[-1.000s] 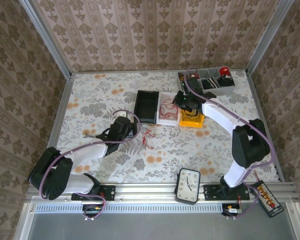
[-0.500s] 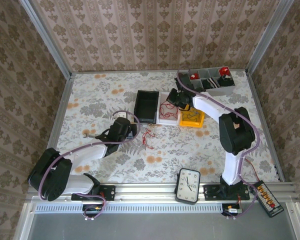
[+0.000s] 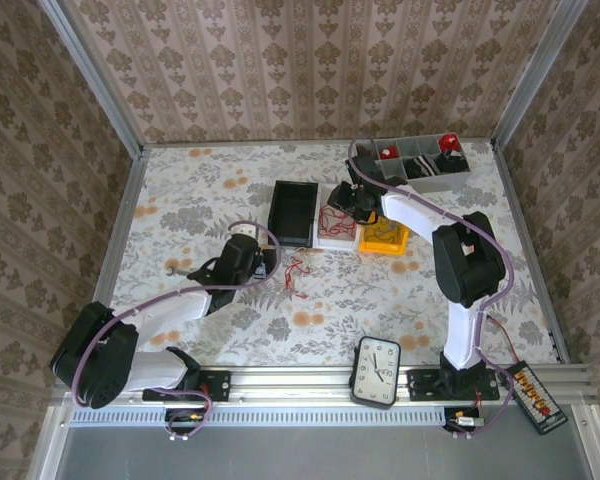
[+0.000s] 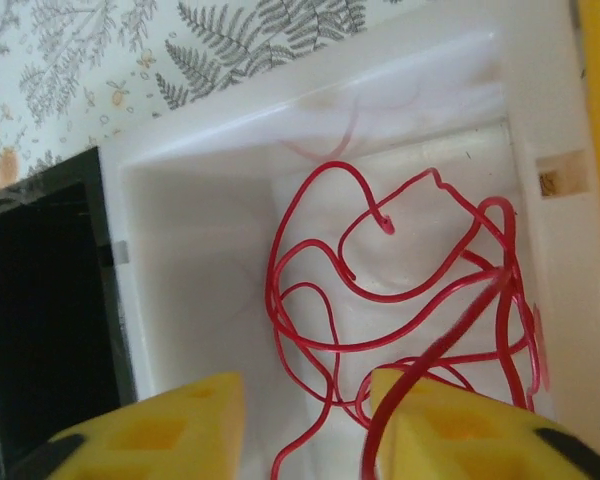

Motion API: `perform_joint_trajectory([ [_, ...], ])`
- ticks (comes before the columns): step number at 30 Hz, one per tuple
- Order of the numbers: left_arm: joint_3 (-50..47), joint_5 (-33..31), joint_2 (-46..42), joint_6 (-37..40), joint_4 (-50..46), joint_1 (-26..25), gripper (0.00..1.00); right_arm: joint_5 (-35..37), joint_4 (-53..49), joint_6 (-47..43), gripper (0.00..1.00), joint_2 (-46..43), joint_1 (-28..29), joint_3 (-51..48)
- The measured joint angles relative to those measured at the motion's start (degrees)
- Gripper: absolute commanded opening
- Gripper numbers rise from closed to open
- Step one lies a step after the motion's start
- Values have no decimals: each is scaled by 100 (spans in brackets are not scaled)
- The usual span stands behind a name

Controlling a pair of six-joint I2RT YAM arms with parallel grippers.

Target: Untangle the cables

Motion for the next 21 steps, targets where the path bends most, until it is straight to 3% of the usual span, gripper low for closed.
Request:
perform_joint_trajectory([
  [6, -2, 79, -35, 98, -13, 0, 74, 463, -26, -378, 53, -907, 240, -201],
  [10, -7, -50, -33, -85, -33, 48, 74, 734, -13, -704, 52, -1355, 745, -518],
  [18, -7, -605, -35, -732, -509, 417, 74, 234, -501, -2369, 54, -634, 2455, -378],
  [21, -42, -708, -85, -852, -686, 542, 74, 160, -907, -2833, 54, -245, 2846, -254],
])
